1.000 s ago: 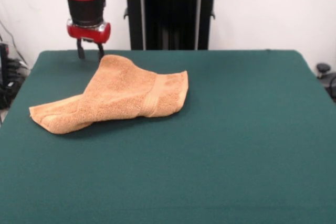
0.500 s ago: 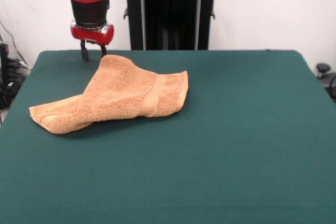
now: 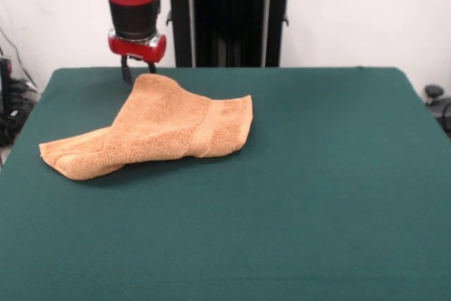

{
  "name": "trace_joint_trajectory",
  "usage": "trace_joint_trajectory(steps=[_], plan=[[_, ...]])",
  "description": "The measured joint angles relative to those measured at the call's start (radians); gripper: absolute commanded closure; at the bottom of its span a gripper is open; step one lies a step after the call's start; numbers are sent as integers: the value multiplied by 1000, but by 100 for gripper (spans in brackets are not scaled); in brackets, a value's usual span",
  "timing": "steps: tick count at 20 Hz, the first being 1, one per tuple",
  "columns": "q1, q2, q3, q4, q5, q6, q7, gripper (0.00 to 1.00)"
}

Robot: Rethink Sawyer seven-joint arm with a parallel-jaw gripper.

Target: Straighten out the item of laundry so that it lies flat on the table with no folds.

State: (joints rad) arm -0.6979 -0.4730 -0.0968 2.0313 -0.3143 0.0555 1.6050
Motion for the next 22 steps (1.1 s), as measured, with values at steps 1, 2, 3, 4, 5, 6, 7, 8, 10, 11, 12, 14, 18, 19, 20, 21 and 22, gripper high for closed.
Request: trace_joint_trajectory(steps=[1, 2, 3, 4, 5, 6, 7, 8, 10, 11, 12, 14, 18, 19, 20, 21, 22], plan=[[7, -1, 0, 1, 7, 0, 0, 0], [25, -7, 0, 1, 26, 2, 0, 0], [30, -9, 0, 1, 32, 4, 0, 0], [35, -12, 0, 1, 38, 6, 0, 0], [41, -16, 0, 1, 46, 10, 0, 0], [52, -25, 0, 1, 62, 21, 0, 0], [58, -31, 0, 1, 72, 30, 0, 0], [63, -35, 0, 1, 80, 39, 0, 0], [72, -46, 0, 1, 93, 58, 0, 0], [74, -53, -1, 1, 99, 70, 0, 0], [77, -59, -1, 1, 106, 82, 0, 0], [80, -69, -1, 0, 119, 105, 0, 0], [92, -89, -1, -4, 140, 143, 0, 0], [96, -103, -2, -5, 142, 149, 0, 100], [96, -104, -2, -5, 141, 149, 0, 100], [97, -105, -2, -5, 141, 149, 0, 100], [97, -106, -3, -6, 141, 149, 0, 100]])
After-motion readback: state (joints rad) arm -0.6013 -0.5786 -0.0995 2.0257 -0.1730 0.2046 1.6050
